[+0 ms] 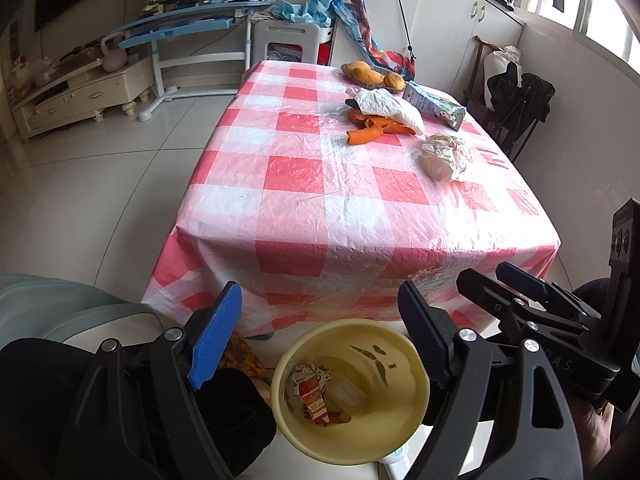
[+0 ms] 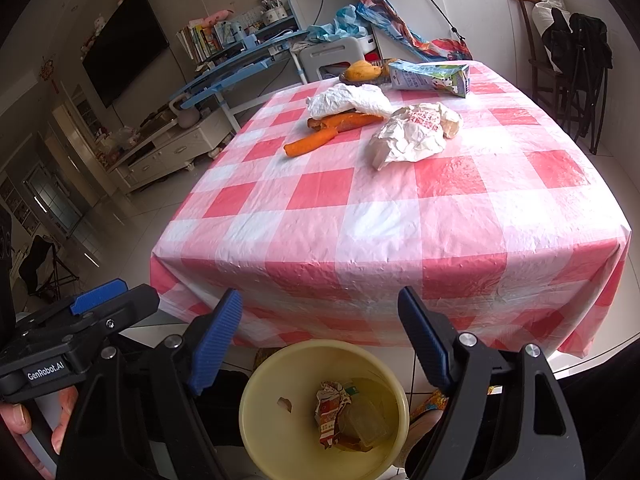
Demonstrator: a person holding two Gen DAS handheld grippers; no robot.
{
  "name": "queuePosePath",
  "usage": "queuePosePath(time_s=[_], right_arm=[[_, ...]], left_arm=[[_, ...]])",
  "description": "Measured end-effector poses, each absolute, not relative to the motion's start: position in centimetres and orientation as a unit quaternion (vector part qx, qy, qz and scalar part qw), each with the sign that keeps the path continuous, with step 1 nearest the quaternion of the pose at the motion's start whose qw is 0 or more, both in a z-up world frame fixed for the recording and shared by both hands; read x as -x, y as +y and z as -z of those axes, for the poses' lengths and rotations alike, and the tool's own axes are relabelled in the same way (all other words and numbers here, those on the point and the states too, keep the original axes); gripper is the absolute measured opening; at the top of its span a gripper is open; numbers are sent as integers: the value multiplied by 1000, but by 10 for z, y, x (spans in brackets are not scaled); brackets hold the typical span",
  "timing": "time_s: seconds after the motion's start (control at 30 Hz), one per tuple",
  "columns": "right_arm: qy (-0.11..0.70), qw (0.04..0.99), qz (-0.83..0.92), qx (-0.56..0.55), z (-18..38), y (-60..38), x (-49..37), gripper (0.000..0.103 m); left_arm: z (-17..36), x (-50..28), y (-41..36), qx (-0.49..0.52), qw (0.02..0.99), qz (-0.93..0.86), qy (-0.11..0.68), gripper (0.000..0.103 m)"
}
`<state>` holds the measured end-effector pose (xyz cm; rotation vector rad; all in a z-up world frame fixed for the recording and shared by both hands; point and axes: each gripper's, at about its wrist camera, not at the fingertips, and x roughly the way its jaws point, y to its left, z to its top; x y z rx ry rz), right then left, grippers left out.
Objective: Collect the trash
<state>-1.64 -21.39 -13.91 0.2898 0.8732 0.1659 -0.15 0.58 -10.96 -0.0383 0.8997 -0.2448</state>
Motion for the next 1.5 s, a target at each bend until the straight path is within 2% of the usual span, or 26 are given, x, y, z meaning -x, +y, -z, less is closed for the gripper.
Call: queuePosePath(time_s=[1.5], right_arm=[[422,892,-80,-140,139,-214,16,77]], left_arm=[[109,2,5,18,893,118,435,77]])
